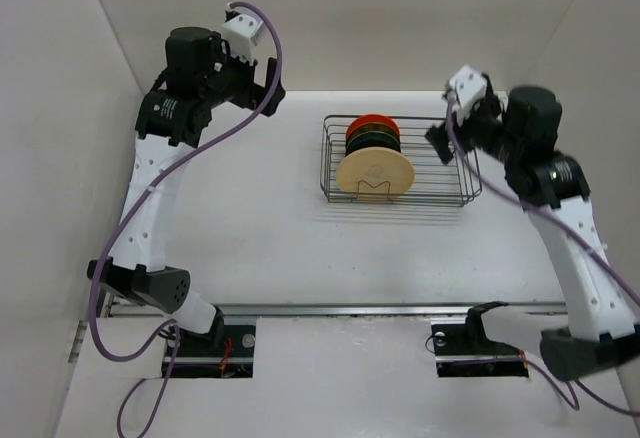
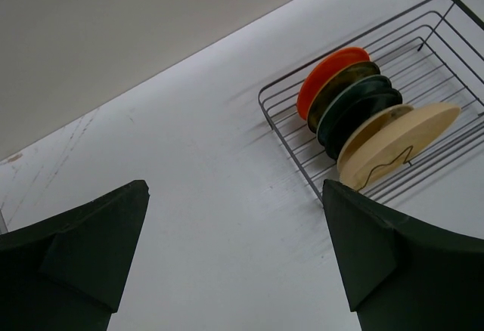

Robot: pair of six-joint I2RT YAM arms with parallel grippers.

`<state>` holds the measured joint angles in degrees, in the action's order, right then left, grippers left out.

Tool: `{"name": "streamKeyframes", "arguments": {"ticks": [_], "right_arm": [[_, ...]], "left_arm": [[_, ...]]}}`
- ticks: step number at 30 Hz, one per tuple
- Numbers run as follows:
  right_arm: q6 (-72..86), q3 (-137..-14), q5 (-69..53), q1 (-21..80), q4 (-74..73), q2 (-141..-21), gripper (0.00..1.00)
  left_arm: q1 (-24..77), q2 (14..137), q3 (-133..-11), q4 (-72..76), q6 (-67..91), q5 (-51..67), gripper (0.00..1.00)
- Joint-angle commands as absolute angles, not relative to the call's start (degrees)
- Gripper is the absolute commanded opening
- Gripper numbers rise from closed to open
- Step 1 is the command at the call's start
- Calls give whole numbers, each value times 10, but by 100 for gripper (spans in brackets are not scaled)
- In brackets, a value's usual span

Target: Unload the plates from the dish rack

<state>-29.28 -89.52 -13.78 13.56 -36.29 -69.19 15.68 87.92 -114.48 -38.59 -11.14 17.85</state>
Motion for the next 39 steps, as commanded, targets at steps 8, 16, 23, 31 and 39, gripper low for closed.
{"name": "streamKeyframes", "arguments": {"ticks": [8,16,23,31,39], "right_arm": [[-462,-723,-412,152,-243,-607,100],[-451,-651,-380,152,-115,-671,98],[-451,-644,-369,152,-69,-723,91],[-433,-626,-323,152,-5,-771,81],[-433,-621,-317,157,2,-781,72]], "left_arm": [[157,811,-1064,-365,-130,211,99],[157,806,-1033,-346,-135,211,99],[157,812,-1027,-341,-141,206,99],[157,830,-1022,-336,-141,200,99],[157,835,-1022,-330,-141,200,99]]}}
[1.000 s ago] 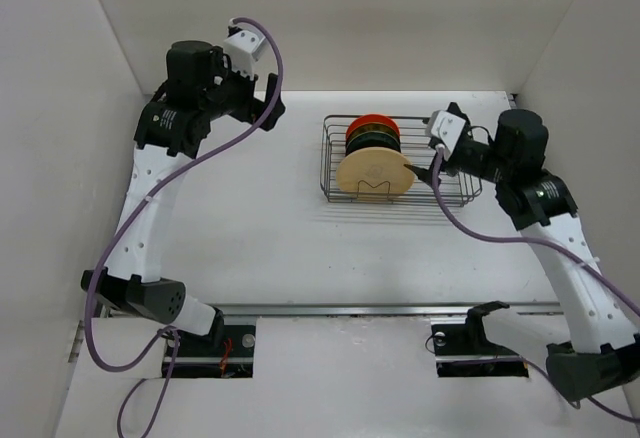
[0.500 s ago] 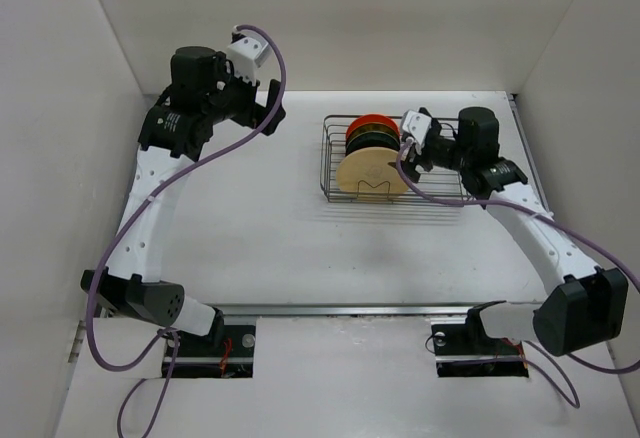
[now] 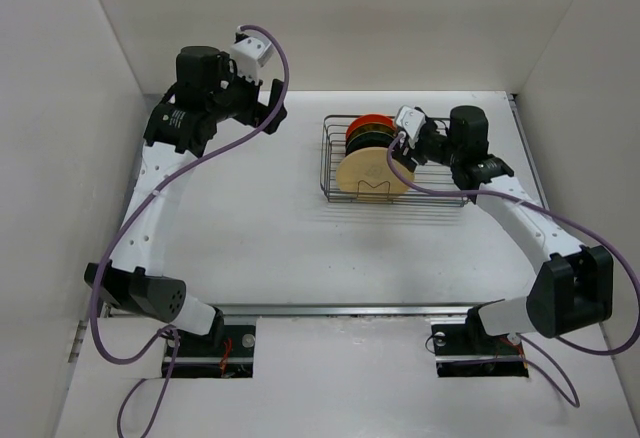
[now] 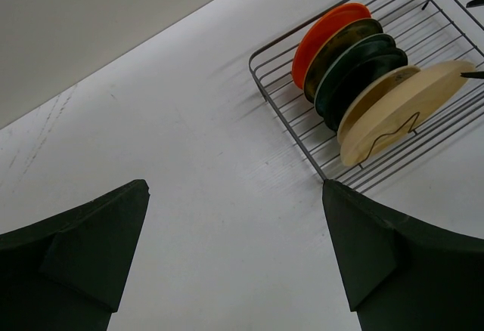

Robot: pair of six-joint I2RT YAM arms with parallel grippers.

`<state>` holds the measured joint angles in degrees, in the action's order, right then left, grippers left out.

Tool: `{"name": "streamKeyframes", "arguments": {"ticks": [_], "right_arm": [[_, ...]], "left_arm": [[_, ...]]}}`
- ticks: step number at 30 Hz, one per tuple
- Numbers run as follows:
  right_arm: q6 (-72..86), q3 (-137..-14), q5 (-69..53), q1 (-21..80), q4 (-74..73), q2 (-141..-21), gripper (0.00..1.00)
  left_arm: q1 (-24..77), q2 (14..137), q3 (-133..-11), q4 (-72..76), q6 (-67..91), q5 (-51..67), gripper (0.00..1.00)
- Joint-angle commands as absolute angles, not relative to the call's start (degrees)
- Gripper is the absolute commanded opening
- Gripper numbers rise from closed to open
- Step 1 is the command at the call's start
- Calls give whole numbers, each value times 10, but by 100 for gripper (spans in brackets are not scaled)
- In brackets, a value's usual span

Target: Unload the plates from the dish rack

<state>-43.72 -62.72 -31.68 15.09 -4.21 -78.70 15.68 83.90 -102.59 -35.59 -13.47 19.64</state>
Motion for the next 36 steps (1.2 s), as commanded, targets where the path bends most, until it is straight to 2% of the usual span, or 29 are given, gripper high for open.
{"name": "streamKeyframes", "arguments": {"ticks": [1,5,17,22,29,36], "right_arm": [[-433,-621,-317,157,2,-781,72],[-433,-621,-317,157,-4,-781,67],[-433,-615,-329,168,-40,-776,67],[-451,-604,-302,180,-40,-776,63],[-462,-592,-284,186,-26,-794,54],[-468,-580,-272,186,-21,-794,37]], "left_arm": [[157,835,-1022,-330,-141,200,99],[157,835,-1022,-330,-141,200,99],[152,830,-1012,-330,-141,194,99],[152,824,-1006,-325,-141,194,99],[152,819,-996,-325,-141,194,99],[152,814,-984,-325,-141,189,99]]}}
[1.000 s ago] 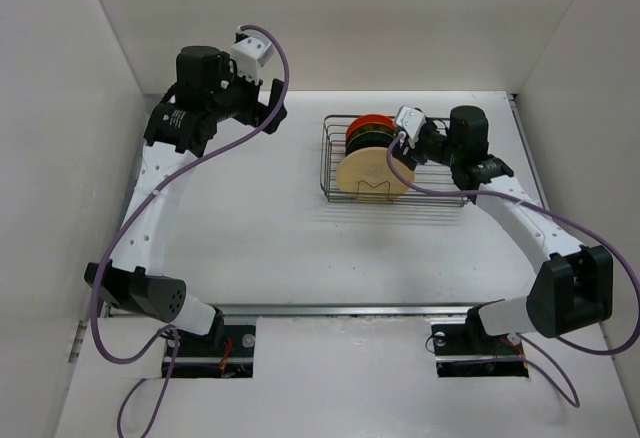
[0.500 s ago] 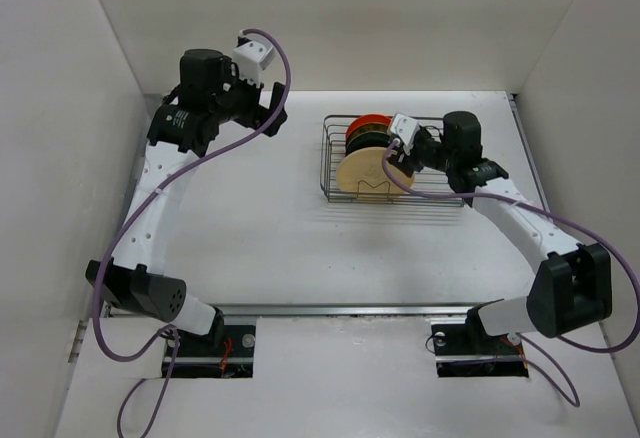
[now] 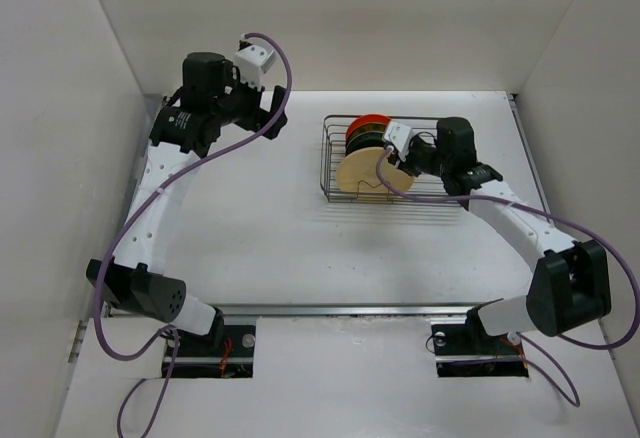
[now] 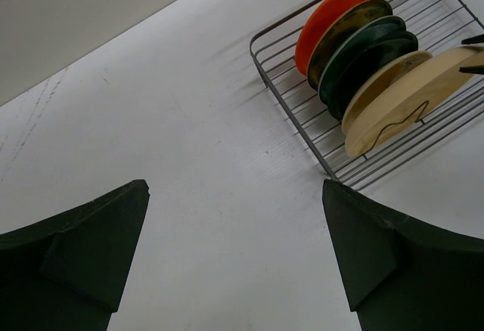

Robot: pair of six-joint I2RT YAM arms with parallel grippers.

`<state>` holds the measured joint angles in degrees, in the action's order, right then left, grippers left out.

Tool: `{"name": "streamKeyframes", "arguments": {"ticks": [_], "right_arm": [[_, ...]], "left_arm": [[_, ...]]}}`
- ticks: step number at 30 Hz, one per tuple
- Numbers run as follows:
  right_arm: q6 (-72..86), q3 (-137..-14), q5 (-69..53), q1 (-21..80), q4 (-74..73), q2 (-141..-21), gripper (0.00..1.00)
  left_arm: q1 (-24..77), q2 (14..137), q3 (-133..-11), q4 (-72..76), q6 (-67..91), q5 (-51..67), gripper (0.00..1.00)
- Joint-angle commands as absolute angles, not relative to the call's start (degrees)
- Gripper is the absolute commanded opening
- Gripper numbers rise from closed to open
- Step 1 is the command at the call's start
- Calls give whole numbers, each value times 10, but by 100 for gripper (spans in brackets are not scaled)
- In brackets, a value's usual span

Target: Unload the plates from the dish rack

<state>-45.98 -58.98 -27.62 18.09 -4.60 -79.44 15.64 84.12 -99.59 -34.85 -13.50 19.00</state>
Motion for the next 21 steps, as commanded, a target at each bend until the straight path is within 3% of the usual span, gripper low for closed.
{"name": "streamKeyframes", "arguments": {"ticks": [1,11,19,21], "right_arm": [[-468,-580,-272,192,-21,-794,36],[-479,-563,-251,202,-11,-794,24],[-474,-558,-227,202,9,-783,1],[-467,-558,-218,202,24,-776,0]], "left_arm": [[152,814,-984,-325,-141,189,99],[152,814,-979,-320,-141,184,99],[152,814,-979,-320,-141,184,99],[152,814,-979,-320,-141,184,99]]}}
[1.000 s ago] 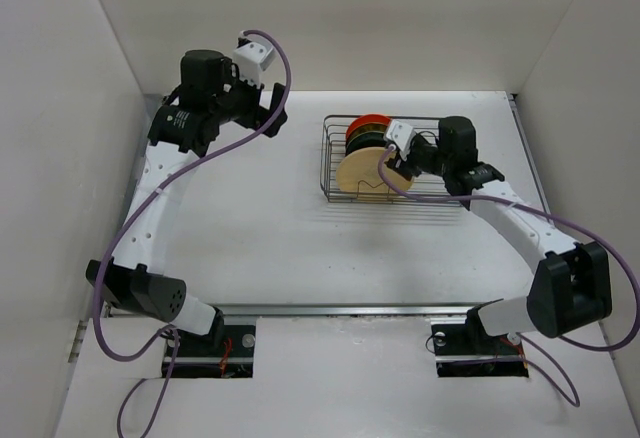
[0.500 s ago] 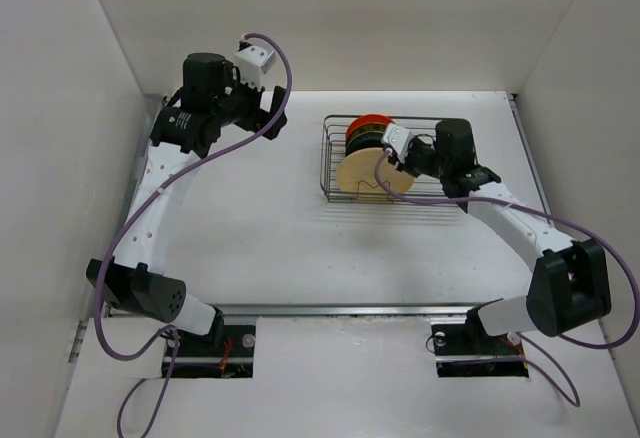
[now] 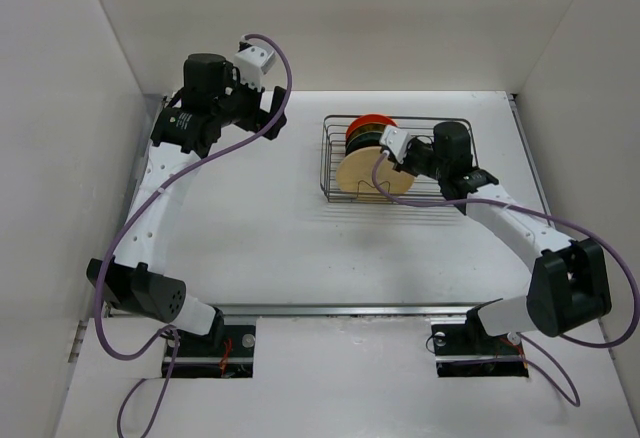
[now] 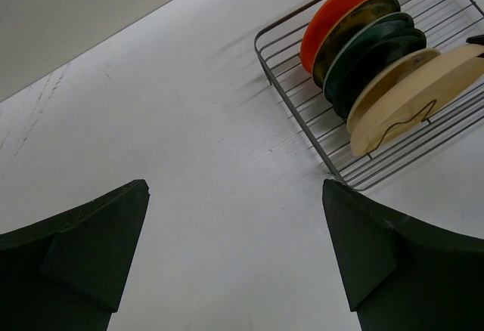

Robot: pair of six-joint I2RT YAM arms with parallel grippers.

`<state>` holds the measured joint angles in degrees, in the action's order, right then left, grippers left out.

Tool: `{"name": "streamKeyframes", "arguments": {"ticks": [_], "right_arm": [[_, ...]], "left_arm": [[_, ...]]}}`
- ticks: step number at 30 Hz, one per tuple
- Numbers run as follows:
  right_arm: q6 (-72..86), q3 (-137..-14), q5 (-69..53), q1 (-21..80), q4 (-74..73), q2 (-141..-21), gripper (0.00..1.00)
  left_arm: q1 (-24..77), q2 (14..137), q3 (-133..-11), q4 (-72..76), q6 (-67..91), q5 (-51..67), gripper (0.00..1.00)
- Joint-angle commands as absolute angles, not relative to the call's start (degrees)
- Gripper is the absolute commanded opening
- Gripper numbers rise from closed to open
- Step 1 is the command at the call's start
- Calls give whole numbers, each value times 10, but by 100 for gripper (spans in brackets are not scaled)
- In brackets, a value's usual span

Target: Unload the plates from the dish rack

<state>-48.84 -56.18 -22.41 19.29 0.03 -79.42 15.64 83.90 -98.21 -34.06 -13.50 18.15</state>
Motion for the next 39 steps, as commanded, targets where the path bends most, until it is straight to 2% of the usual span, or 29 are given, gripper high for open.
{"name": "streamKeyframes", "arguments": {"ticks": [1,22,26,35,39], "right_arm": [[-467,-558,-218,202,24,-770,0],[-398,-610,-101,207,139,-699,0],[-335,-649,-86,207,146,-693,0],[-138,-774,-133,242,3,-727,0],[-125,-780,-139,265,3,-733,0]], "left_arm": [[152,809,-979,-320,-141,184,99],[152,809,-979,-320,-146,196,99],[152,809,-990,-325,-140,260,99],[152,838,-1026,-325,-119,407,99],[152,852,-1033,-320,-119,433,99]]}}
